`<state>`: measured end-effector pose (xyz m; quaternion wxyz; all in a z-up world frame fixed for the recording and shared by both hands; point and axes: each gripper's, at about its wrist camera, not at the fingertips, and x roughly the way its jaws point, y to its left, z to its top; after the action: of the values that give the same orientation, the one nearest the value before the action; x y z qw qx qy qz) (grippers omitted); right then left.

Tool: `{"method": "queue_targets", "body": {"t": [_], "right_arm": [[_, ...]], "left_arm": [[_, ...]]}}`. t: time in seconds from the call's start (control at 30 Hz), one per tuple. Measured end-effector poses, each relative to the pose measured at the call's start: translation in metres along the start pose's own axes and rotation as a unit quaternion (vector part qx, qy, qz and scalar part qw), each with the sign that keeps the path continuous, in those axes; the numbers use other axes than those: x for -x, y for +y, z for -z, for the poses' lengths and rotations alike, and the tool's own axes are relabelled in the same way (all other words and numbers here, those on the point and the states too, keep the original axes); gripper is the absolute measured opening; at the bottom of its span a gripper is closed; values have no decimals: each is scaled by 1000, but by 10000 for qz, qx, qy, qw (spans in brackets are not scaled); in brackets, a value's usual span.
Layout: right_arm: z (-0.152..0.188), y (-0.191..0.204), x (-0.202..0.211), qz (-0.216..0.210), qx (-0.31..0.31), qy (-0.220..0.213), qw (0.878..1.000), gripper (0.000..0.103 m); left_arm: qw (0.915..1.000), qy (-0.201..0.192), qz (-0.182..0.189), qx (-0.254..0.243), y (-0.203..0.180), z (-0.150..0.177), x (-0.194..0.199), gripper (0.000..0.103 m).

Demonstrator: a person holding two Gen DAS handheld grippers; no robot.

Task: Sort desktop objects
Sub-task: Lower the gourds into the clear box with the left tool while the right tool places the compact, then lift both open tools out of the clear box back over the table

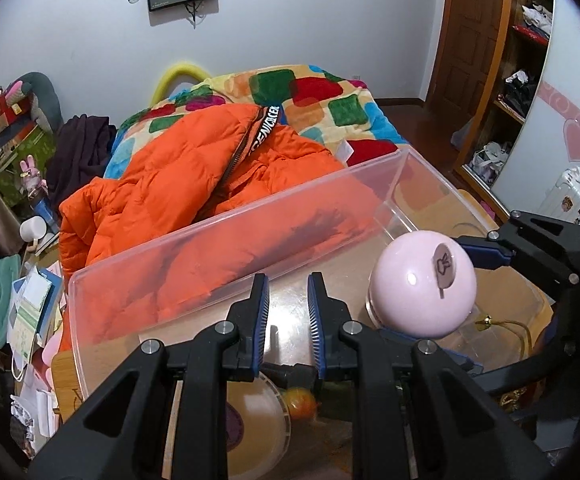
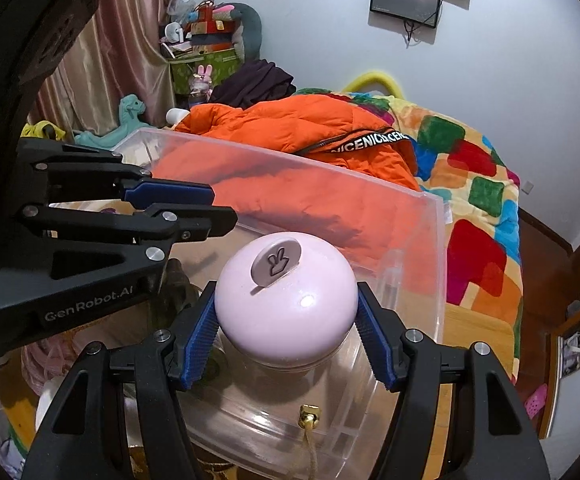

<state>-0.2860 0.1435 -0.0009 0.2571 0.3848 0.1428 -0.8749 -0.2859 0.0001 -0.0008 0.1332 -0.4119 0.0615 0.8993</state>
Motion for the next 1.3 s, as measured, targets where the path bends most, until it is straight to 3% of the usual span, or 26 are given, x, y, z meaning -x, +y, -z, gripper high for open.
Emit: {"method": "queue_targets", "body": {"t": [0.27, 0.33, 0.4, 0.57, 0.7, 0.83, 0.97, 1.3], "right_arm": [[-1, 2, -1, 22, -27, 56, 10000, 61], [-1, 4, 1, 56, 4, 42, 10000, 61], [-1, 7, 5, 116, 86, -14, 9999, 62], [-1, 13, 19, 309, 195, -181, 9992, 68], [2, 11, 33, 334, 86, -295, 9990, 70], [8, 7, 50, 428, -44, -412, 9982, 72], [15, 3, 70, 398, -264, -585, 9971, 80], [32, 7, 117, 494, -441, -1032, 9924, 82]], "left_arm": [[9999, -110, -63, -69, -2, 0, 10, 20], [9999, -155, -40, -63, -2, 1, 14, 38], [9995, -273, -81, -119, -4, 3, 21, 47], [9987, -438, -187, -202, -9, 4, 38, 48], [9976, -611, -276, -200, -10, 6, 54, 57], [9961, -771, -363, -228, -10, 11, 73, 59], [9941, -991, -390, -189, -8, 19, 96, 71], [9908, -1222, -576, 64, 6, 53, 136, 81]]}}
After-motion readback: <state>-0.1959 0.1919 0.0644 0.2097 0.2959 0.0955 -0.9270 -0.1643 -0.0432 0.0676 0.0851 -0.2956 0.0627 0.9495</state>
